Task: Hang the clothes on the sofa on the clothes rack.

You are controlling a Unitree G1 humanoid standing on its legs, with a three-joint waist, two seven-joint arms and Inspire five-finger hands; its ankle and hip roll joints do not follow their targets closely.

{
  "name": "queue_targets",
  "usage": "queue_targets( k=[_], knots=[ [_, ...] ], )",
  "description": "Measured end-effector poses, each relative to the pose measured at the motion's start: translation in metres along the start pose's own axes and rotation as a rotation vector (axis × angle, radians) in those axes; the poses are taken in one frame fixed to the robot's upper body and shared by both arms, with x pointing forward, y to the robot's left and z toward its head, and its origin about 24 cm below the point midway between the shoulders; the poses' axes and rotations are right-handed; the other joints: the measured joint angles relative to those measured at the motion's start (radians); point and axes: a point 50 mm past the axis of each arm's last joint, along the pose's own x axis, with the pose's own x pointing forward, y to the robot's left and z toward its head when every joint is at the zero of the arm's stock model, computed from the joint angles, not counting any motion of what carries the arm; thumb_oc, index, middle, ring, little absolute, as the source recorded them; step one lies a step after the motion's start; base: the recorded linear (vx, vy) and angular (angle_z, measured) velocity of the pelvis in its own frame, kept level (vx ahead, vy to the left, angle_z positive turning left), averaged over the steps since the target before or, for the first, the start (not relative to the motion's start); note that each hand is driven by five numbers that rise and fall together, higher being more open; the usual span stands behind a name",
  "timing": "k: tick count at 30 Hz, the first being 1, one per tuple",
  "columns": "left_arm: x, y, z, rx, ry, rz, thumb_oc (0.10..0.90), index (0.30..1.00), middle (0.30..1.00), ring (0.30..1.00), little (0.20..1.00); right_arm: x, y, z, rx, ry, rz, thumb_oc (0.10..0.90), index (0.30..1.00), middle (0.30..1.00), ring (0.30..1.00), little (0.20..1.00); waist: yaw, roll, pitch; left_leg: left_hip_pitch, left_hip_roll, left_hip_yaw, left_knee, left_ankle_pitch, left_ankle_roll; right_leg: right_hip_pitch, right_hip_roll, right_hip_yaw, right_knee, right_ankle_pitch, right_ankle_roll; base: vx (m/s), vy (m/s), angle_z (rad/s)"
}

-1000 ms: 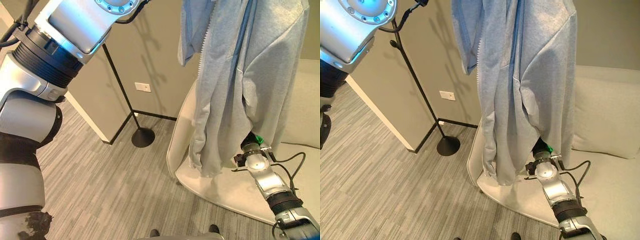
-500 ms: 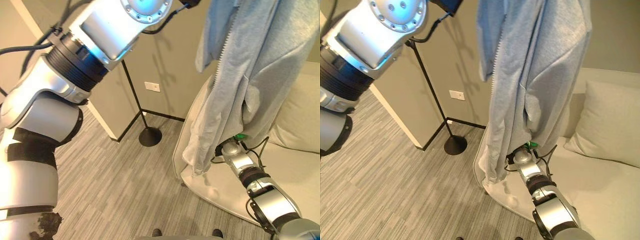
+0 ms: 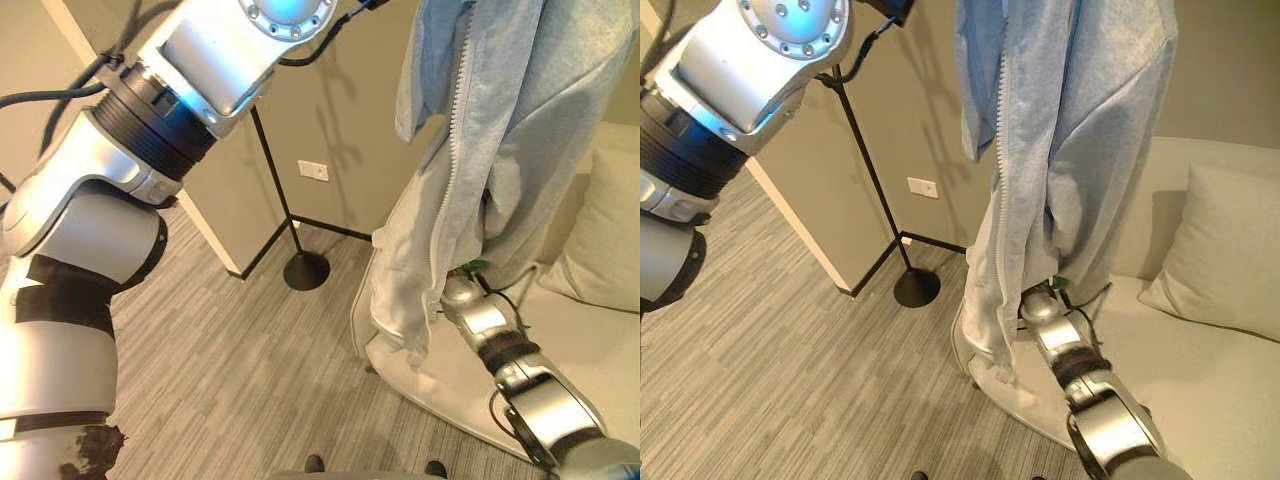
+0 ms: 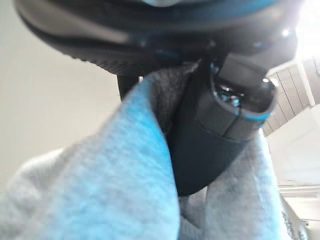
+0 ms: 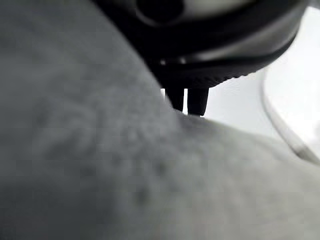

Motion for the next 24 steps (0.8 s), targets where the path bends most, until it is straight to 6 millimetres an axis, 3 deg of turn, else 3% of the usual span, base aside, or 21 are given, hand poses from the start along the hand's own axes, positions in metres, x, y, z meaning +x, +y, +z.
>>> queue_targets(
  k=[3,5,7,12,17,24],
  knots=[
    [-0.003,0.016,-0.003,0.063,0.011,0.024,0.4,0.3,0.3,0.3,0.3,-0.013,-0.008,-0.005,-0.013,-0.025,0.012,0.4,0.3,0.3,0.3,0.3,-0.02,-0.013,0.004,0.0,0.003,0.003,0.0,0.0,0.0,-0.002,0.003,0.002,0.0,0.0,-0.001,-0.02,-0.056,-0.02],
    [-0.011,0.03,-0.008,0.102,0.018,0.06,0.4,0.3,0.3,0.3,0.3,-0.038,-0.029,-0.011,0.014,-0.063,-0.017,0.4,0.3,0.3,0.3,0.3,-0.022,-0.023,0.007,0.0,0.011,0.004,-0.001,-0.001,-0.002,-0.003,0.008,0.003,0.0,-0.002,-0.003,-0.03,-0.07,-0.03],
    [-0.017,0.049,-0.017,0.175,0.061,0.088,0.4,0.3,0.3,0.3,0.3,-0.044,-0.043,-0.013,0.042,-0.074,-0.065,0.4,0.3,0.3,0.3,0.3,-0.046,-0.047,0.019,0.006,0.019,0.013,0.0,-0.002,-0.004,-0.003,0.018,0.012,0.0,-0.002,-0.004,-0.04,-0.072,-0.12],
    [-0.037,0.081,-0.039,0.296,0.183,0.129,0.4,0.3,0.3,0.3,0.3,-0.06,-0.089,-0.006,0.16,-0.165,-0.245,0.4,0.3,0.3,0.3,0.3,-0.073,-0.069,0.025,0.015,0.036,0.031,-0.001,-0.008,-0.016,-0.006,0.034,0.028,0.0,-0.005,-0.009,-0.03,-0.056,-0.12],
    [-0.05,0.092,-0.051,0.324,0.244,0.138,0.4,0.3,0.3,0.3,0.3,-0.068,-0.124,0.01,0.18,-0.266,-0.372,0.4,0.3,0.3,0.3,0.3,-0.07,-0.073,0.024,0.026,0.049,0.048,0.0,-0.012,-0.022,-0.008,0.049,0.049,0.0,-0.006,-0.012,-0.01,-0.039,-0.11],
    [-0.053,0.093,-0.055,0.329,0.26,0.135,0.4,0.3,0.3,0.3,0.3,-0.072,-0.15,0.029,0.149,-0.339,-0.458,0.4,0.3,0.3,0.3,0.3,-0.075,-0.074,0.024,0.028,0.051,0.051,0.0,-0.013,-0.024,-0.007,0.051,0.051,0.0,-0.007,-0.013,0.0,-0.008,-0.02]
  ],
)
